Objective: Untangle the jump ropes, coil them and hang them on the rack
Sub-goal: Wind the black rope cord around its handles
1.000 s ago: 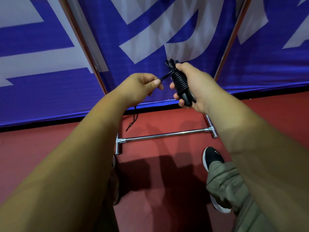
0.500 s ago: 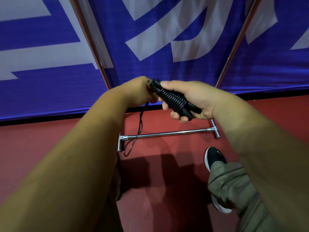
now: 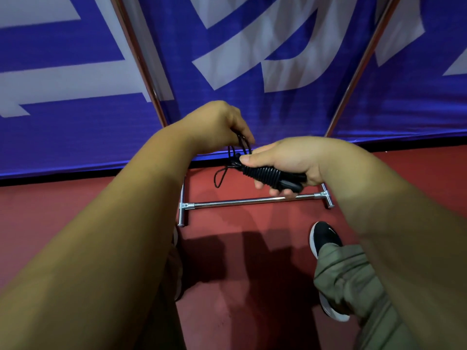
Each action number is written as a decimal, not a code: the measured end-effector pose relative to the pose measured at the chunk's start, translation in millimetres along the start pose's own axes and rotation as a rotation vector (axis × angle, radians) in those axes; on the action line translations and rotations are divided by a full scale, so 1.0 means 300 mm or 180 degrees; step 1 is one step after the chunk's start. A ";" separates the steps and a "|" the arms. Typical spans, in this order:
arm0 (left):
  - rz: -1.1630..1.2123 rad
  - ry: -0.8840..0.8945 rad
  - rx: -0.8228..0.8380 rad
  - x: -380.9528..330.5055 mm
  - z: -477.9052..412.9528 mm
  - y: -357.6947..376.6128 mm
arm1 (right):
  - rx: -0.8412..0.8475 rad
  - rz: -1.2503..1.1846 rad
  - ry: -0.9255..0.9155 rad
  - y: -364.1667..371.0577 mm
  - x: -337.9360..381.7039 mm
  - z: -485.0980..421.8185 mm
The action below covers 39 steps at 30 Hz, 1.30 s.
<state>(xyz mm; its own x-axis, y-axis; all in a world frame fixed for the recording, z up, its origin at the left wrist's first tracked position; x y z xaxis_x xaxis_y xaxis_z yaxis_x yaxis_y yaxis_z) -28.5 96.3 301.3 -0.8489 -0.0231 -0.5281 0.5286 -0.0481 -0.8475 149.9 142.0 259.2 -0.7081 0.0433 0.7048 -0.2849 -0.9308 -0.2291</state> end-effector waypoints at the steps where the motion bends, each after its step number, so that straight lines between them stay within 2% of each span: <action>1: -0.0158 0.0005 0.0052 -0.003 -0.002 -0.001 | -0.0178 0.0106 0.0052 -0.006 -0.005 -0.008; 5: -0.0612 0.0041 0.0341 -0.042 0.002 0.009 | -0.0774 0.0318 0.0179 -0.025 -0.024 -0.035; 8: -0.0584 -0.0082 0.0288 -0.057 0.002 0.018 | -0.1059 0.0016 0.0084 -0.047 -0.031 -0.043; 11: -0.0294 -0.0428 0.0104 -0.046 -0.002 0.017 | -0.1064 -0.0327 -0.0135 -0.059 -0.026 -0.039; 16: -0.0446 -0.0870 0.0011 -0.040 -0.004 0.040 | -0.1021 -0.0969 -0.0318 -0.050 0.006 -0.036; 17: -0.0311 -0.0950 0.0021 -0.039 -0.004 0.047 | -0.1015 -0.1172 -0.0338 -0.050 0.011 -0.037; 21: 0.1019 -0.1159 0.0103 -0.043 0.010 0.068 | -0.0947 -0.1658 -0.0394 -0.048 0.022 -0.038; 26: 0.1804 -0.1087 -0.0054 -0.008 0.004 0.053 | -0.0880 -0.1929 -0.0542 -0.051 0.040 -0.020; 31: 0.1858 -0.1011 -0.0089 -0.009 0.012 0.028 | -0.1192 -0.1861 -0.0511 -0.067 0.034 -0.028; 34: 0.1479 -0.0905 -0.0408 -0.020 0.008 0.014 | -0.1428 -0.1850 -0.0517 -0.068 0.027 -0.033; 39: 0.1935 -0.0701 -0.0920 -0.028 -0.017 0.044 | -0.1586 -0.1922 -0.0649 -0.079 0.040 -0.028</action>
<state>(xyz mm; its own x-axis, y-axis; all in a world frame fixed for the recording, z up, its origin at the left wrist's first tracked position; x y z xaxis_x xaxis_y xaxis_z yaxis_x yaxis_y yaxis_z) -14.4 100.8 294.2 -0.3681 -0.1647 -0.9151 0.8638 0.3036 -0.4021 142.8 167.6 267.6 -0.2219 0.3752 0.9000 -0.8690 -0.4947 -0.0081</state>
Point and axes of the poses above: each hand's wrist, its own z-axis away from the middle knuckle, its own y-axis out of the palm, x = y × z, the point moved 3 cm from there along -z, towards the middle knuckle, and after that the axes turned 2 degrees about z, right-handed, at the moved point
